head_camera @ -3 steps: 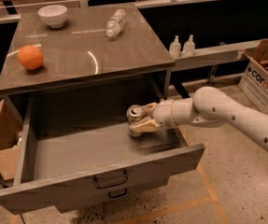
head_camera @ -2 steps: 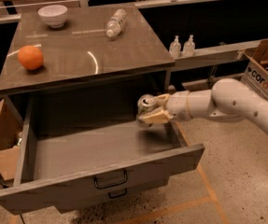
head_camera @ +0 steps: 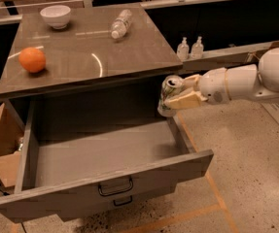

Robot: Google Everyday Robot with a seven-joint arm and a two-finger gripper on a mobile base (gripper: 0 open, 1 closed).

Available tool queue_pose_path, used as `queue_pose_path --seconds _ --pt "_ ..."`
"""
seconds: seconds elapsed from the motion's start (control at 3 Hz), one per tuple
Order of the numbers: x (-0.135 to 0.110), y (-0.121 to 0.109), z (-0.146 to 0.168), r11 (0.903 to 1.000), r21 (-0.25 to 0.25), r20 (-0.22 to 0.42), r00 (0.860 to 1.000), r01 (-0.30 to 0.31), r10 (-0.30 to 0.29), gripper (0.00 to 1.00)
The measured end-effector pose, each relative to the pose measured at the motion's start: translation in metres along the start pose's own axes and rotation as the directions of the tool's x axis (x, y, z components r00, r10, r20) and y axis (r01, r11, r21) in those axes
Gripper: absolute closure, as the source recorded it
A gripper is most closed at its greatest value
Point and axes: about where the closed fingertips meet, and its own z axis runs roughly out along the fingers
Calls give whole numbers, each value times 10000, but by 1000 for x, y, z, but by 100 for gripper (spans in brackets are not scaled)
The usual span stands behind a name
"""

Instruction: Pick 7up can from top drawer and place on counter

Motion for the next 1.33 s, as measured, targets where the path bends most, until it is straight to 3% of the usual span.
queue_pose_path --seconds 0.67,1.33 --pt "-66 -33 -38 9980 -208 -466 9971 600 -609 100" --pt "-147 -77 -13 9934 -321 -373 9931 1098 -1110 100"
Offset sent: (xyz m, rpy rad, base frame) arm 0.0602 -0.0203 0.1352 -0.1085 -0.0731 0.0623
